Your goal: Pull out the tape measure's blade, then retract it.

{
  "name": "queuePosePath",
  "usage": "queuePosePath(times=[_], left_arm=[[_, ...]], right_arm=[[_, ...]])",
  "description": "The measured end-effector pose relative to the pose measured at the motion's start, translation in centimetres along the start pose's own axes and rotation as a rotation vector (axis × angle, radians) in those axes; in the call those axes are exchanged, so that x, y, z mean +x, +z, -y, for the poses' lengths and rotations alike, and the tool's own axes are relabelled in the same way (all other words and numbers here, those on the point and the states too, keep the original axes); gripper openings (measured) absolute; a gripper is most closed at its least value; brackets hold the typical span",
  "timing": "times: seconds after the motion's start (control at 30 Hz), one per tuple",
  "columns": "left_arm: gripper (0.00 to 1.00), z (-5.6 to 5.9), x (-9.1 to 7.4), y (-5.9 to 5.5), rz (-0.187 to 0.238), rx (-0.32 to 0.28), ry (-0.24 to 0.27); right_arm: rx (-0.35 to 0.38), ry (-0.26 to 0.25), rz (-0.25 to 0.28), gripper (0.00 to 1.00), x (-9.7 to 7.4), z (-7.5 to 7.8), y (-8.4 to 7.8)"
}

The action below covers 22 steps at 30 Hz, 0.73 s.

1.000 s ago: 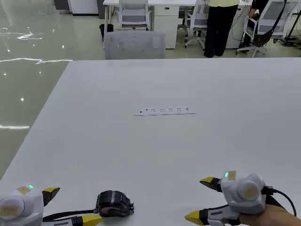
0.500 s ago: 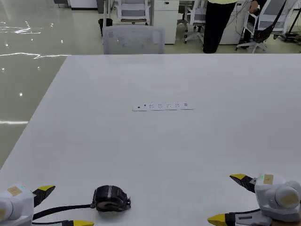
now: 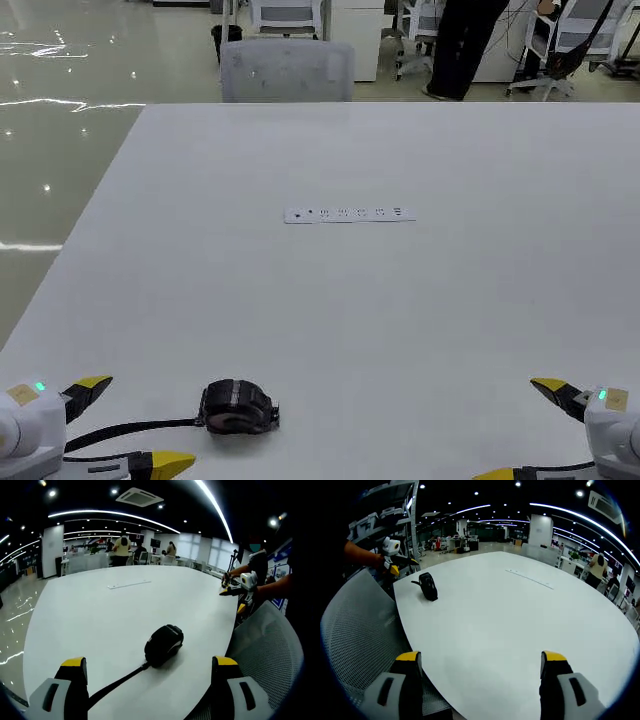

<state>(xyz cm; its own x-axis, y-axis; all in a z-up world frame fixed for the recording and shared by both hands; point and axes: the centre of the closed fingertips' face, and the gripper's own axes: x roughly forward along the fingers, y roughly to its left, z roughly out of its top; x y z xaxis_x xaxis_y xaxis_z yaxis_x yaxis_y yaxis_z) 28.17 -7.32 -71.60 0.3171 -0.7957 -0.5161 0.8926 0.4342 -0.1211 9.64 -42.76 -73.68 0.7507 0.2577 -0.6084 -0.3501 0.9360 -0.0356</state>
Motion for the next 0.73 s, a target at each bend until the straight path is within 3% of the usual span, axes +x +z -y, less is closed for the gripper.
queuePosePath(times=[0.4, 0.73], left_arm=[[1.00, -0.20, -0.50, -0.35, -0.010, 0.003, 0.011], [1.00, 0.30, -0.50, -0.40, -0.012, 0.003, 0.005]], right_arm=[[-0.026, 0.008, -0.009, 1.00, -0.34, -0.19, -0.05], [-0.024, 0.012, 0.004, 1.00, -0.37, -0.63, 0.45]])
